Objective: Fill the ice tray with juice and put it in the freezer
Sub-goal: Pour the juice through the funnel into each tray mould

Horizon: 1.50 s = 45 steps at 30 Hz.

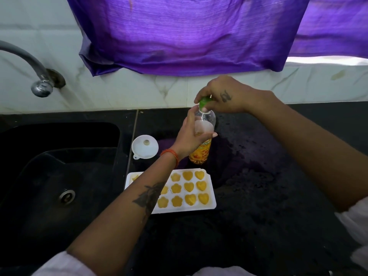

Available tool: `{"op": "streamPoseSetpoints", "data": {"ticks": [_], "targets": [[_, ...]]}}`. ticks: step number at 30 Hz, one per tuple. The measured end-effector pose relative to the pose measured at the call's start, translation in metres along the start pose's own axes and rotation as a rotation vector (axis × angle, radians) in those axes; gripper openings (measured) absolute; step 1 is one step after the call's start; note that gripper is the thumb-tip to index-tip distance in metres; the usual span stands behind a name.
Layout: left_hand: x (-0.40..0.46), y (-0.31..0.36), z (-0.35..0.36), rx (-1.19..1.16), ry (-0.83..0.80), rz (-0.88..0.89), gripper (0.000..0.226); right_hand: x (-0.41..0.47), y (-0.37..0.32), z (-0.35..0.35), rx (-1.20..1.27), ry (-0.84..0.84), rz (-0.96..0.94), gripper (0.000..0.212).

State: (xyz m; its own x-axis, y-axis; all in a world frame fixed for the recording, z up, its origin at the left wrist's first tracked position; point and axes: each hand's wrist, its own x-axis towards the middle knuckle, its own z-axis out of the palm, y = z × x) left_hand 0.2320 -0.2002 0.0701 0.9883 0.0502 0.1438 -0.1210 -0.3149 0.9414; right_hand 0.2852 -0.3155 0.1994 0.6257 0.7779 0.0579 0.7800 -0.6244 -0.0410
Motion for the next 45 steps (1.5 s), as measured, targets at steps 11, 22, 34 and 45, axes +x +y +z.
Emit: {"op": "streamPoseSetpoints", "data": {"ticks": [11,22,34,45], "targets": [[-0.003,0.004,0.000,0.001,-0.021,-0.016,0.090,-0.009,0.007,0.006,-0.068,0.003,-0.033,0.037],[-0.006,0.007,-0.001,-0.002,-0.029,-0.023,0.088,-0.005,0.018,0.005,0.021,-0.002,-0.037,0.048],[-0.004,0.007,-0.002,0.004,-0.057,-0.027,0.089,0.000,0.011,0.017,-0.162,0.149,0.051,0.050],[-0.006,0.011,-0.003,-0.007,-0.085,-0.054,0.092,-0.010,0.007,0.037,-0.215,0.312,0.058,0.053]]}}
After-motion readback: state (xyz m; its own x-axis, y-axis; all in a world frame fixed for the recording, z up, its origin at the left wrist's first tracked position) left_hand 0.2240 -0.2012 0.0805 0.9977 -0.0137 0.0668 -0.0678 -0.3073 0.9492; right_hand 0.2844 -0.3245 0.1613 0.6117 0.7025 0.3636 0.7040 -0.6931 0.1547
